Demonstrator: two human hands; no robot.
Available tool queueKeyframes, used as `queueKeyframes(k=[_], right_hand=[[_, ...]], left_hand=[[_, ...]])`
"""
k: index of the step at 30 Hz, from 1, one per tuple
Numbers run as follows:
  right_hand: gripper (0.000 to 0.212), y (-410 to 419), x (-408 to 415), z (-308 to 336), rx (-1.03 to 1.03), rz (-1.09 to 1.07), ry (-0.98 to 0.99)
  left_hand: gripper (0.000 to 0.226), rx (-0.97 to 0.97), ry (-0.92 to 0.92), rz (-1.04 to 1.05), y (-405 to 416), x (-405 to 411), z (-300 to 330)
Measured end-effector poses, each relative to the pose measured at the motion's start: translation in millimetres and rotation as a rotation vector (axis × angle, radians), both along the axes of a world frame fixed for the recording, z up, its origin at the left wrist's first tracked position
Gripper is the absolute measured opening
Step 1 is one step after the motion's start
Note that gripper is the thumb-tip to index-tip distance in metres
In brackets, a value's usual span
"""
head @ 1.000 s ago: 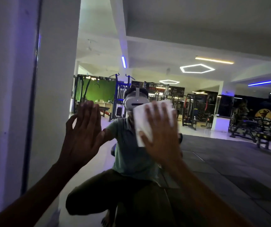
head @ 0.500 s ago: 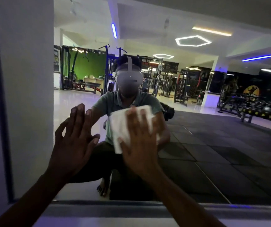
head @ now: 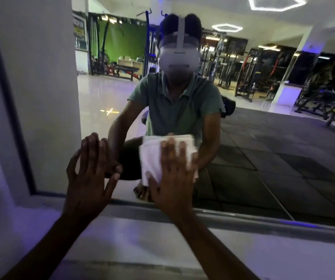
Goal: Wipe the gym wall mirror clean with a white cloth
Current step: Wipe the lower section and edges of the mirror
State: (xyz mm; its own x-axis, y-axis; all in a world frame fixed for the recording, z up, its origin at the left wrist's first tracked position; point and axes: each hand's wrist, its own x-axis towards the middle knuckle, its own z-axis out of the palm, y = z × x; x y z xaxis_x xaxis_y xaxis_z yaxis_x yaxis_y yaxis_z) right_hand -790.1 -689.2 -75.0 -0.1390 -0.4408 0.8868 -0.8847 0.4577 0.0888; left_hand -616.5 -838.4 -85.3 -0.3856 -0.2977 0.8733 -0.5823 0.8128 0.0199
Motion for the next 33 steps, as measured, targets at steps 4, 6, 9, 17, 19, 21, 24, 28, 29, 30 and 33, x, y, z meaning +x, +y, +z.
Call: queueKeyframes(k=[4,6,9,17,19,21,24,28,29,30,33], right_hand=[[0.090,68,-62,-27,-0.285,-0.267,-0.276],[0.089,66,-61,-33,-0.518,-0.314,-0.481],[0.096,10,-8,-26,-0.649,-0.267,-0.660],[0.086,41,-33,-75,-0.269,-0.176,-0.317],[0.090,73,-65,-76,-0.487,-0.235,-0.459],[0.093,83,-74,-75,-0.644,-0.298,-0.575],[0.100,48,-41,-66,-0.655,-0.304,-0.721],[0.100,15,12,-76,-0.374,-0.185,-0.646],[0.101,17,12,-82,-0.335,-0.183,-0.619],[0.102,23,9,-86,-0.307,-0.178,-0.604],[0.103,30,5,-91,-0.273,-0.150,-0.542]], left_hand=[[0.088,0.005,-0.039,0.030,-4,-3,-9],[0.090,0.024,-0.014,0.015,1,-8,-10],[0.094,0.055,0.049,0.019,10,-19,-12],[0.095,0.016,0.023,0.054,6,-14,-16],[0.094,0.025,0.030,0.039,8,-11,-14],[0.091,0.038,0.034,0.046,11,-10,-15],[0.090,0.026,-0.049,0.074,14,-7,-26],[0.092,-0.082,-0.220,0.093,-7,16,-30],[0.092,-0.109,-0.252,0.108,-13,20,-29],[0.093,-0.135,-0.282,0.125,-17,24,-28],[0.089,-0.223,-0.343,0.123,-26,31,-29]])
